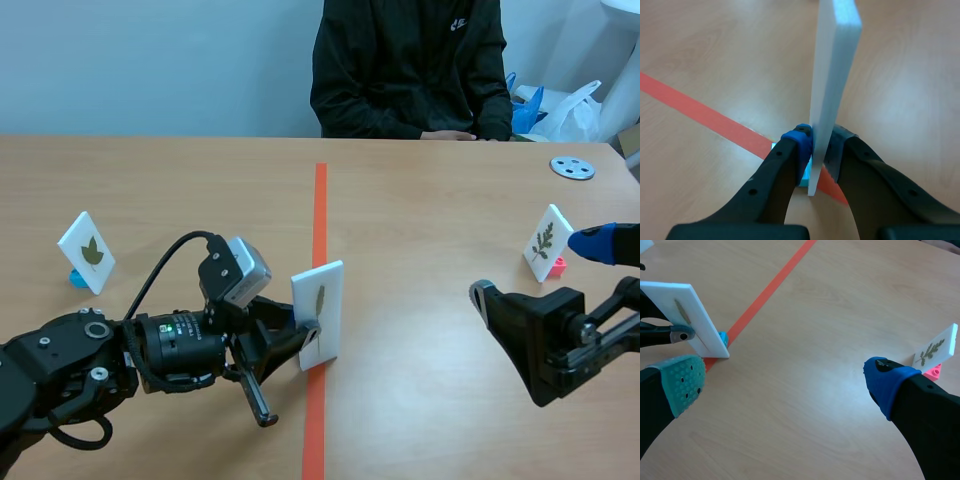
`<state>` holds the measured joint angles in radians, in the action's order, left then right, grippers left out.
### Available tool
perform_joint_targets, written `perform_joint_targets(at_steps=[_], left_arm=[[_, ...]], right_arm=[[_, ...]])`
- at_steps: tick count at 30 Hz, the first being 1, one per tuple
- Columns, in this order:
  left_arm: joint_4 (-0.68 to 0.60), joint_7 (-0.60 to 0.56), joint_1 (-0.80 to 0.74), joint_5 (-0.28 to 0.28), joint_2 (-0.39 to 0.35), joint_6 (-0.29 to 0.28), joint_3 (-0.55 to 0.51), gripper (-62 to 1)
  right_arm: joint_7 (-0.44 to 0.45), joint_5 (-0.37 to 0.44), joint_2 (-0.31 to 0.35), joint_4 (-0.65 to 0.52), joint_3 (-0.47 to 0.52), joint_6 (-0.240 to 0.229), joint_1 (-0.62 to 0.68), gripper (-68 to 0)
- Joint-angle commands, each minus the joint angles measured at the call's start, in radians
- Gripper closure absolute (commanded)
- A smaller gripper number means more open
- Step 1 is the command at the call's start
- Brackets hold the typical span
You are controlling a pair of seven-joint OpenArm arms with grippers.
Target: Sort the leaf by its shape. The table is split by an orange tape line. A compound leaf with several leaflets goes to the left side, a simple leaf with one blade goes to the right side. Return to the home posture when a red brick is placed on the table.
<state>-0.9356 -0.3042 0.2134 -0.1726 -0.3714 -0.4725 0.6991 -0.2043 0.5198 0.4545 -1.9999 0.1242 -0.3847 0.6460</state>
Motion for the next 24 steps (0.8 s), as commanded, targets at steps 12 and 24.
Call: perform_joint_targets(at_steps=[12,24], left_arm=[[-0.360,0.137,-0.150,-0.142,-0.094,-0.046,-0.245,-5.5],[-0.429,0.226,-0.423,-0.268,-0.090,0.018,-0.602,-5.5]], right_arm=[[0.016,0.003,0.002,0.000,0.025,0.003,-0.012,-67.9],[0.016,0.005,0.002,0.000,0.081,0.003,-0.012,-67.9]])
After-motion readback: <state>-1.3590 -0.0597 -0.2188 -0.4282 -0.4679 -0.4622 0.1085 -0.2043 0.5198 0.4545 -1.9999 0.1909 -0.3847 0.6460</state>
